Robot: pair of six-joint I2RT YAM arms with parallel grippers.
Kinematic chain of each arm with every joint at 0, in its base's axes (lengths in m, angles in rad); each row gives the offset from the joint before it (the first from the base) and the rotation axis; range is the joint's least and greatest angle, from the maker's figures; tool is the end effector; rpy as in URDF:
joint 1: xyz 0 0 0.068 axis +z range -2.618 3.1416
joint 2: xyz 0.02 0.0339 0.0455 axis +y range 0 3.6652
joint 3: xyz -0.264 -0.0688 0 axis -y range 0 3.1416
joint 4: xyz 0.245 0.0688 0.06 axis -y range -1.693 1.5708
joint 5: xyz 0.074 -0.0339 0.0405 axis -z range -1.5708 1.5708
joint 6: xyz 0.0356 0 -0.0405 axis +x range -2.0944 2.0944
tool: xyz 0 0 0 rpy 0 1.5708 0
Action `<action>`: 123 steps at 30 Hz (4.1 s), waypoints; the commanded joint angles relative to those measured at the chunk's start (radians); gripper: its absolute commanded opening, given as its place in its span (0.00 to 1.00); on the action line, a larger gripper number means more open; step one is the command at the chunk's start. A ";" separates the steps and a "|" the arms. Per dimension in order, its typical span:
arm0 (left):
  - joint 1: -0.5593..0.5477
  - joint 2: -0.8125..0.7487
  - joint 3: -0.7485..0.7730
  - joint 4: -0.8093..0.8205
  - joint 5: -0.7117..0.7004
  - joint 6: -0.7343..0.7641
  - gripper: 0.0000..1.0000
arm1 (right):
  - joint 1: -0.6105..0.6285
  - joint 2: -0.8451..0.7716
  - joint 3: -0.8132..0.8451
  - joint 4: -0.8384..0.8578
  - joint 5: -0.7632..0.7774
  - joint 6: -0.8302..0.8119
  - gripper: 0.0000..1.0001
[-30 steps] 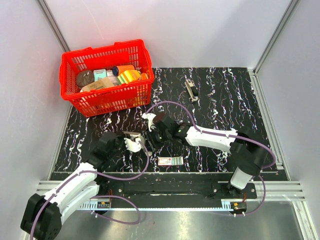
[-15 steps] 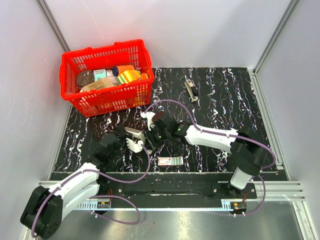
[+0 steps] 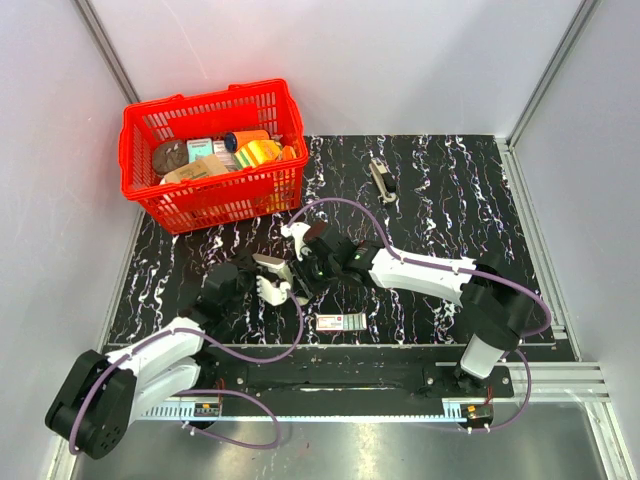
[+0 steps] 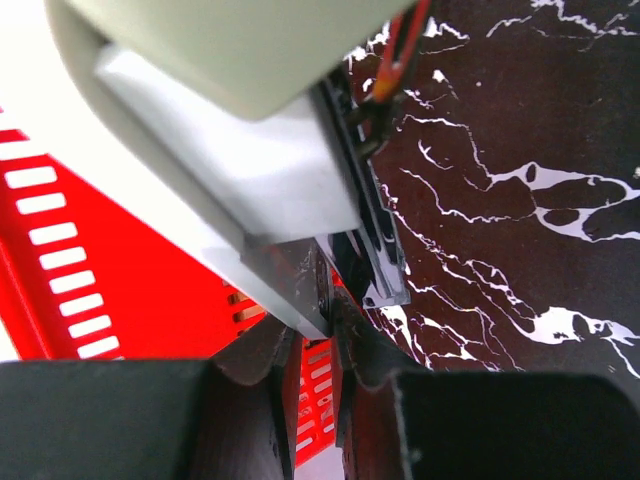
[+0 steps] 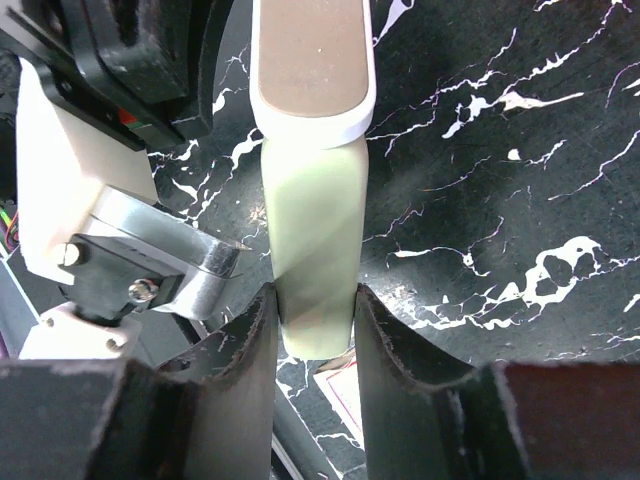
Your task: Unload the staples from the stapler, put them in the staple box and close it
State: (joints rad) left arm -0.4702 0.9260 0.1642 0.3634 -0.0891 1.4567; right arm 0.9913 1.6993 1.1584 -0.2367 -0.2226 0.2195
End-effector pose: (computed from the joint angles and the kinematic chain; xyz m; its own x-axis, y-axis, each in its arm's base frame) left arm 0.1627 -0.0791 0.1563 0.3363 0.9391 -0.0706 0.3866 -0.0693 0.9196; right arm 0.1973 0.3158 0.2243 -0.5714 -0.4853 -0.6618 -0.7969 0.5206 0.3063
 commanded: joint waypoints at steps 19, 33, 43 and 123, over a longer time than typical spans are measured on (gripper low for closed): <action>0.100 0.197 0.161 -0.098 -0.284 -0.002 0.00 | -0.005 -0.144 0.037 -0.170 -0.009 -0.039 0.00; 0.111 0.073 0.411 -0.588 -0.092 -0.488 0.00 | -0.005 -0.125 0.026 -0.086 -0.017 0.037 0.00; 0.111 0.057 0.474 -0.899 0.264 -0.657 0.43 | -0.005 -0.130 0.029 -0.003 0.034 0.098 0.00; 0.512 -0.044 0.811 -1.103 0.396 -1.173 0.47 | 0.202 0.608 0.739 -0.185 0.592 0.279 0.19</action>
State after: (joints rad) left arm 0.0345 0.9268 0.9398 -0.7158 0.2817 0.3252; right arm 1.1671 2.2574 1.8126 -0.3649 0.3027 0.4034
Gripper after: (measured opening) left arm 0.463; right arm 0.358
